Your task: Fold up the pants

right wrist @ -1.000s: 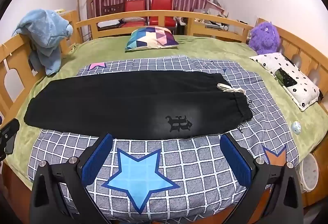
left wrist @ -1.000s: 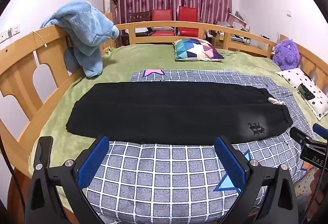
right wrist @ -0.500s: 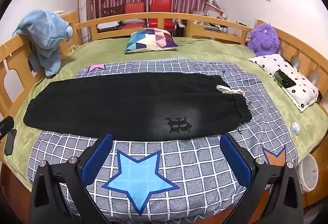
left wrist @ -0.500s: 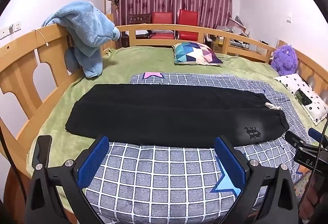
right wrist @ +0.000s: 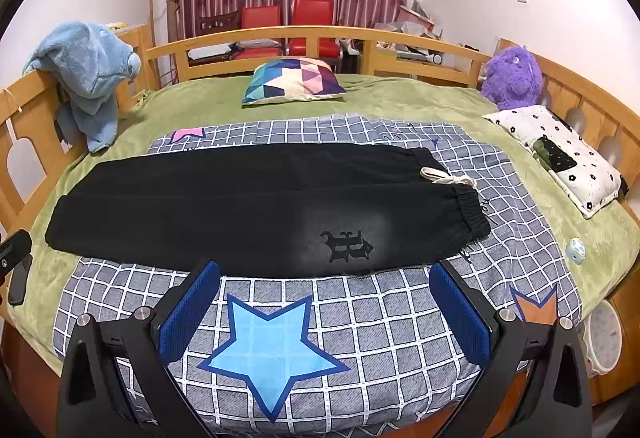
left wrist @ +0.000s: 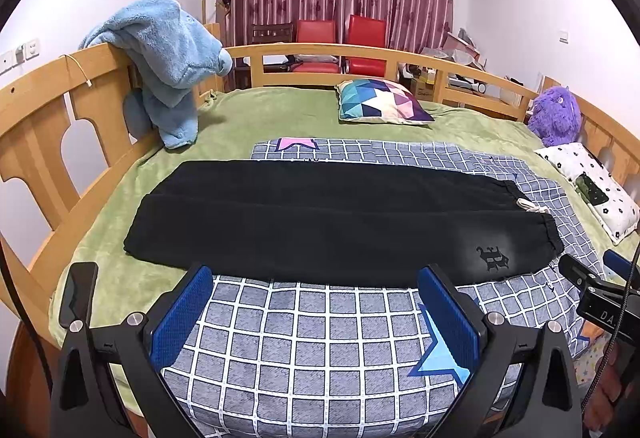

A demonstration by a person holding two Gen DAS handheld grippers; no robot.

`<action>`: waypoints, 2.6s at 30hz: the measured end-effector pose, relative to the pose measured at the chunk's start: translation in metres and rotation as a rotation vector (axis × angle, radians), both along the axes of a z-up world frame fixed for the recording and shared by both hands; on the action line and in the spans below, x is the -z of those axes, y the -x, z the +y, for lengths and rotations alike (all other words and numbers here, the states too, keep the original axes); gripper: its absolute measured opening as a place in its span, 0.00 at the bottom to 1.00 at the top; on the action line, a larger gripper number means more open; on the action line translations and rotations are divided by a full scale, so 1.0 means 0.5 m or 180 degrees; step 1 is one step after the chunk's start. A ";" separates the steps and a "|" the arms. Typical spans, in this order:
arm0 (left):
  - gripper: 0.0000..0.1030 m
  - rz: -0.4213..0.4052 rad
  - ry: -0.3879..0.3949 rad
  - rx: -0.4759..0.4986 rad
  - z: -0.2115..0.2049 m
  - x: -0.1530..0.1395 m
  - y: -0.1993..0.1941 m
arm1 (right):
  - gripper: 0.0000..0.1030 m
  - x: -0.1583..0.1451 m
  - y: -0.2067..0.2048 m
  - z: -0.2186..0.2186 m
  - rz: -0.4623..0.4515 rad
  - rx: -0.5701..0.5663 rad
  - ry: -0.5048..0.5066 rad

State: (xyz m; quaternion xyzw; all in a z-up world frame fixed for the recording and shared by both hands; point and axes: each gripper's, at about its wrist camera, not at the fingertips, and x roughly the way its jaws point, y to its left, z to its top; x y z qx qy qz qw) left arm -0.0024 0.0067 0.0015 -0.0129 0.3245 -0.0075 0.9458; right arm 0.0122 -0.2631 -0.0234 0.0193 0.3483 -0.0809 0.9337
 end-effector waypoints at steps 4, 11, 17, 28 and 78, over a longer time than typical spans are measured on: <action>1.00 0.0006 -0.0003 0.0004 -0.001 0.001 0.000 | 1.00 -0.002 0.000 0.000 -0.0010 -0.0001 0.0000; 1.00 0.0003 -0.0011 -0.0003 -0.003 0.002 0.001 | 1.00 0.000 0.001 0.001 -0.0016 0.0001 0.0000; 1.00 -0.0003 -0.0018 0.0003 -0.008 0.005 0.003 | 1.00 0.000 0.001 0.001 -0.0018 0.0000 0.0000; 1.00 0.0003 -0.0017 0.0004 -0.008 0.001 0.002 | 1.00 -0.001 -0.001 0.000 -0.0017 0.0010 0.0001; 1.00 0.0225 0.0259 -0.0180 0.115 0.096 -0.056 | 0.99 0.083 0.005 -0.031 -0.0286 -0.0332 0.0052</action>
